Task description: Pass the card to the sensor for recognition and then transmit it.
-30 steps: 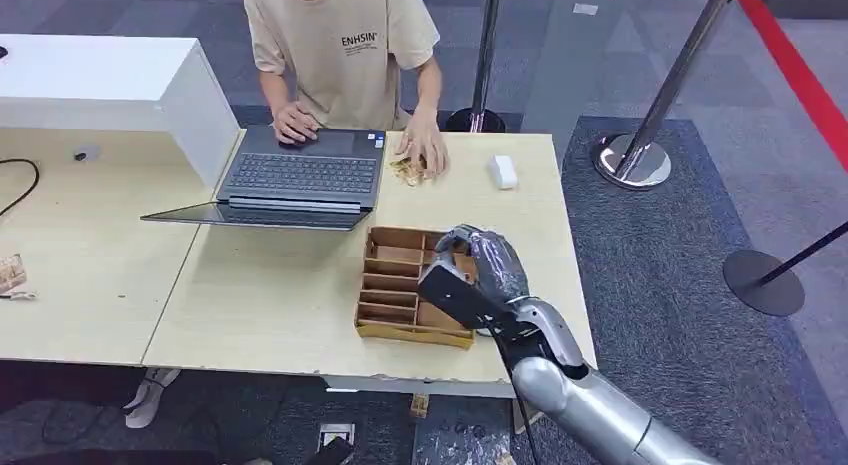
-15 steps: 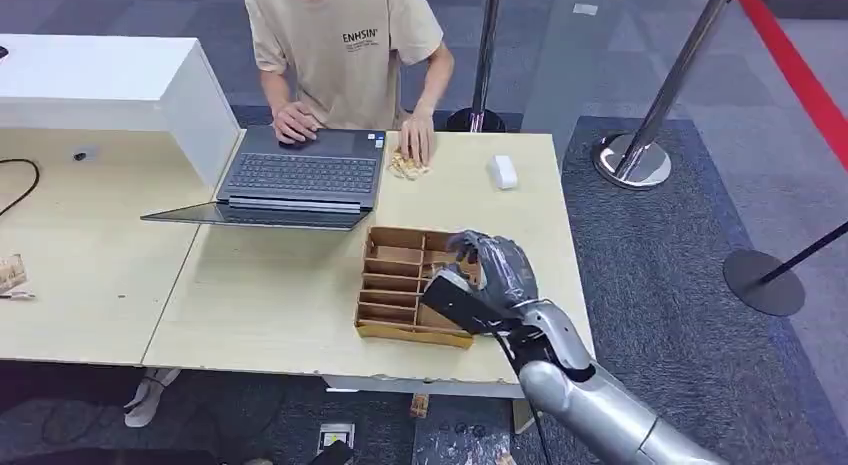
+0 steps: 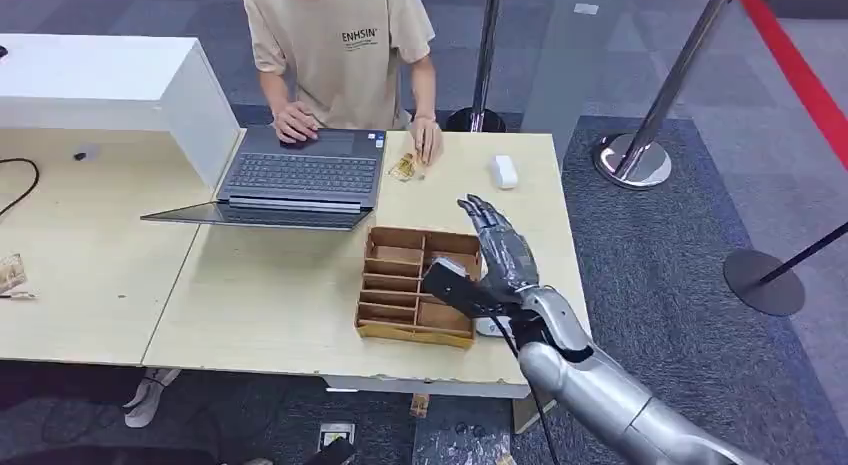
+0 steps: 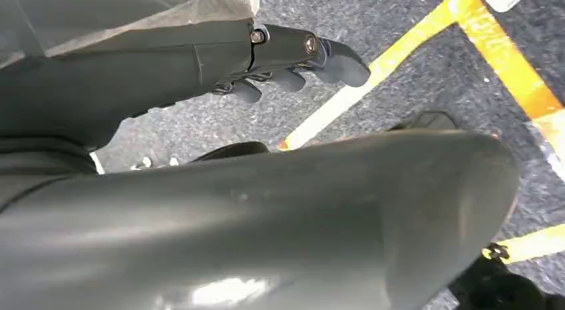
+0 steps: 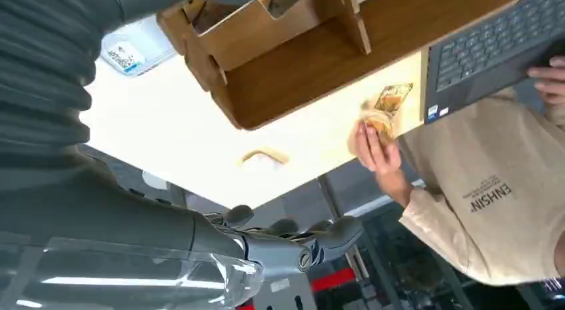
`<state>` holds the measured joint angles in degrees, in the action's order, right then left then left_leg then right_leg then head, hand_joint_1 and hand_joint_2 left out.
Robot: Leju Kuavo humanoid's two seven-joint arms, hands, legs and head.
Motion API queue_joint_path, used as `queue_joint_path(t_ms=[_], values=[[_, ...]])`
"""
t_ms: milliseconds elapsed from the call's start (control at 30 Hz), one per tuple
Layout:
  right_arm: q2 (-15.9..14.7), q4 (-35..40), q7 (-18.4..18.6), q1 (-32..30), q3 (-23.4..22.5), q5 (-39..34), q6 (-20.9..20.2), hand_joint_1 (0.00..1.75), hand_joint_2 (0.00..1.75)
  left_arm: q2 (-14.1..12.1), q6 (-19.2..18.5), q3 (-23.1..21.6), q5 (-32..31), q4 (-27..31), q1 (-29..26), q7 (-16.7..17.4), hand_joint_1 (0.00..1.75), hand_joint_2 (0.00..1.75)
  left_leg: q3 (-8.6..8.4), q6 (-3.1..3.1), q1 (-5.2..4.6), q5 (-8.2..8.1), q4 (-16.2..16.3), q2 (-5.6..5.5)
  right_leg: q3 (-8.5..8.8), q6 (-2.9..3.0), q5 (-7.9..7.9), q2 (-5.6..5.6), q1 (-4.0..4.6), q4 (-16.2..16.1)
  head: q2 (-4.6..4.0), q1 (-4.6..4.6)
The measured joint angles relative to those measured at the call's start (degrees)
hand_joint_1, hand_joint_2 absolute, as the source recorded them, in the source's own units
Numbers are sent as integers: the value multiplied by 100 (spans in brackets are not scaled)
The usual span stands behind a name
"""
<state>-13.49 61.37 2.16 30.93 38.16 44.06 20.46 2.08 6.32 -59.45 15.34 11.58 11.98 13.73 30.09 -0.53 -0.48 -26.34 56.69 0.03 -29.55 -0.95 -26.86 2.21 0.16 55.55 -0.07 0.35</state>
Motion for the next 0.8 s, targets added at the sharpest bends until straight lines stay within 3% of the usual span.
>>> queue_joint_path(t_ms=[67, 100, 133, 500, 700, 767, 800], values=[[26, -39, 127, 19, 44, 33, -90, 99, 175, -5, 2, 15, 11, 0, 10, -59, 0, 0, 0, 0, 0, 0, 0, 0, 0, 0, 0, 1, 0, 0, 0, 2], [33, -57, 149, 22, 61, 31, -97, 120, 175, -5, 2, 26, 11, 0, 14, -61, 0, 0, 0, 0, 0, 0, 0, 0, 0, 0, 0, 1, 0, 0, 0, 2], [35, -79, 151, 26, 76, 29, -94, 124, 175, -5, 2, 31, 9, 0, 17, -50, 0, 0, 0, 0, 0, 0, 0, 0, 0, 0, 0, 0, 0, 0, 0, 2], [35, -387, 13, 40, 85, -94, 2, 138, 175, -13, 4, 39, -79, 0, -1, 57, 0, 0, 0, 0, 0, 0, 0, 0, 0, 0, 0, 0, 0, 0, 0, 2], [33, -487, -24, 64, 83, -114, 13, 134, 175, -13, -7, 52, -105, 0, 7, 70, 0, 0, -2, 0, 0, 0, 0, 0, 0, 0, 0, 0, 0, 0, 0, 2], [31, -538, -78, 78, 81, -140, 24, 119, 175, -13, -7, 55, -114, 0, 2, 89, 0, 0, -1, 0, 0, 0, 0, 0, 0, 0, 0, 0, 0, 0, 0, 2], [26, -571, -96, 85, 79, -144, 30, 89, 175, -11, -7, 59, -111, 0, -1, 89, 0, 0, -1, 0, 0, 0, 0, 0, 0, 0, 0, 0, 0, 0, 0, 2]])
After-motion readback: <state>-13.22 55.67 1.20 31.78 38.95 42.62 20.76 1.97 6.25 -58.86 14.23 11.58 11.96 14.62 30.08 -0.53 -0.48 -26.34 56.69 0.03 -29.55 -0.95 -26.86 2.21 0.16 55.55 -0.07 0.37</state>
